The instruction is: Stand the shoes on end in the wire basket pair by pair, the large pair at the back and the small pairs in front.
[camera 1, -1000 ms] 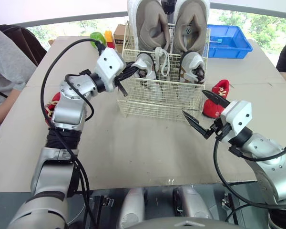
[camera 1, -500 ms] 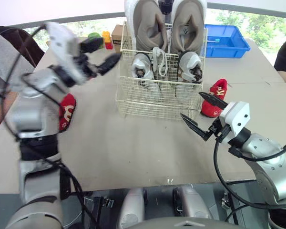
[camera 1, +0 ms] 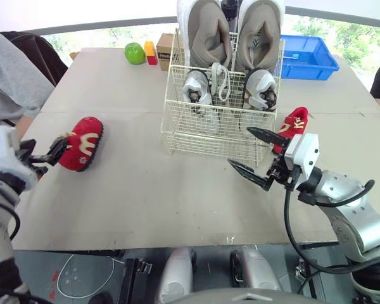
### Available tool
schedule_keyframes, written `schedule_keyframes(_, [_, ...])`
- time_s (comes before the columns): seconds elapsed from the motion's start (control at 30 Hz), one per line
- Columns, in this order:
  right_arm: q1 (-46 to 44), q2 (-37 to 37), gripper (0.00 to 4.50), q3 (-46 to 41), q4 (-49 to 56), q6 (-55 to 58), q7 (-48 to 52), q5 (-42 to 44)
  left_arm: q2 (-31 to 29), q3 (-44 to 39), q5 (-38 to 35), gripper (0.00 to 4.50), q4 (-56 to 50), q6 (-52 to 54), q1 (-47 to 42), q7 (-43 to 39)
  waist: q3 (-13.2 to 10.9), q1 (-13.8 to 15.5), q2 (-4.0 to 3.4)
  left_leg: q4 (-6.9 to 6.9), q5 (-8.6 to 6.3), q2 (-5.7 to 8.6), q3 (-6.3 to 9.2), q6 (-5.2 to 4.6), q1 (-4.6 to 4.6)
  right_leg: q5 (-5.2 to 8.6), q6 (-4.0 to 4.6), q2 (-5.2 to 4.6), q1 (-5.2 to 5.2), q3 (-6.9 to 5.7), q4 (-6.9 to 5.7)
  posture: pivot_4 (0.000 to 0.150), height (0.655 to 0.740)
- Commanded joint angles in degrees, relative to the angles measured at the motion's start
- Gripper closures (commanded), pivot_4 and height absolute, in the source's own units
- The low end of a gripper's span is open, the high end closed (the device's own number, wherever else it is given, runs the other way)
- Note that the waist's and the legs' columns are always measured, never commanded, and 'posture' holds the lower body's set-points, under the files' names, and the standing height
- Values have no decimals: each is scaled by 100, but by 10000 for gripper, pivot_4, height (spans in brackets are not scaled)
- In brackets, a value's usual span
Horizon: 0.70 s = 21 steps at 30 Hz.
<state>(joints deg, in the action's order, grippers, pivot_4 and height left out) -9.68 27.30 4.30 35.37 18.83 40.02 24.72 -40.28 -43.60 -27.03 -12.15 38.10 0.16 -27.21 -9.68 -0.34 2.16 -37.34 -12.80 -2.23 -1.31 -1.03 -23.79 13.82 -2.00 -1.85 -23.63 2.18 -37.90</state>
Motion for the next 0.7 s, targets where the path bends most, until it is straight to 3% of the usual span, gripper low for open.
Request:
schedule_keyframes(0.03, [10,233,5272,-20,337,99,355,387,169,-141,-129,5103,-299,-346,411,-260,0,-23,0,0,0,0,-1,0,0,0,0,0,0,1,0,1500,7400])
schedule_keyframes(0.43, [183,701,5272,-189,402,146,602,508,348,684,188,5103,708,-1176,322,-439,8,-28,6,0,0,-3,7,-1,-2,1,2,5,0,-16,0,1500,7400])
schedule_keyframes(0.7, [324,790,5272,-255,527,169,499,526,1134,835,677,5103,-49,-1507,334,856,10,-27,10,0,0,-4,8,-1,-2,0,0,3,1,-13,-2,1500,7400])
